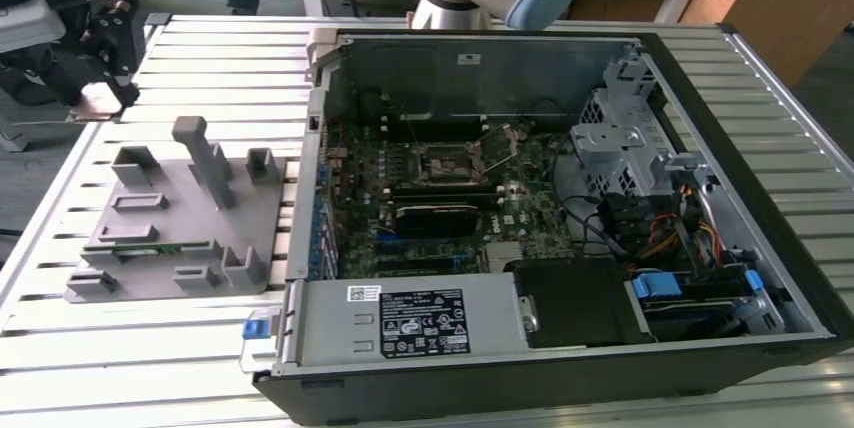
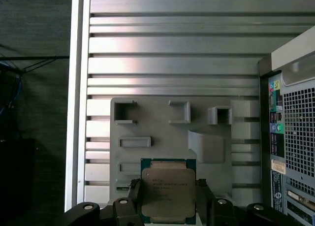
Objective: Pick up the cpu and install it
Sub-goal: 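Pick up the cpu and move it towards the insertion slot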
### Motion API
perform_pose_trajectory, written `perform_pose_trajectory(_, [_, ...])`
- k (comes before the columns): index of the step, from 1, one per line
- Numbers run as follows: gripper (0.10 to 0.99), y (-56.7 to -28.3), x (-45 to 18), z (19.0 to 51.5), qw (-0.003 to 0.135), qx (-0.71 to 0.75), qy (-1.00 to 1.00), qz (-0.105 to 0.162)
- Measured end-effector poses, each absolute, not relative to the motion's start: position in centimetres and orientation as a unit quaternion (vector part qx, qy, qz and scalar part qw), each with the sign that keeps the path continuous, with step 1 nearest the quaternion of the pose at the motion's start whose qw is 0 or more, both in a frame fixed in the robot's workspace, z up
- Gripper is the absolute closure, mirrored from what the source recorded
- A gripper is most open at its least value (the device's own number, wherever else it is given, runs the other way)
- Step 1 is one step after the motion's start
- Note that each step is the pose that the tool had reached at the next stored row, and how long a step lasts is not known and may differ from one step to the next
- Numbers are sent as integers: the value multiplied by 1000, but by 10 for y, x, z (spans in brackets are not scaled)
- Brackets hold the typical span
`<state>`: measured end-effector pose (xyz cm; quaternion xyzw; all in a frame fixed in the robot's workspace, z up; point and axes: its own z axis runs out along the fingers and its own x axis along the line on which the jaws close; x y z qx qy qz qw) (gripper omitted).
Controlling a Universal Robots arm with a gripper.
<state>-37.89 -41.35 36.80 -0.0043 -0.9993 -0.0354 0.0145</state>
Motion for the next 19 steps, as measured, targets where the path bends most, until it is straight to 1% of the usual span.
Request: perform_pose_trajectory(19, [557,-413,-334,368,17,-4,-999,-35])
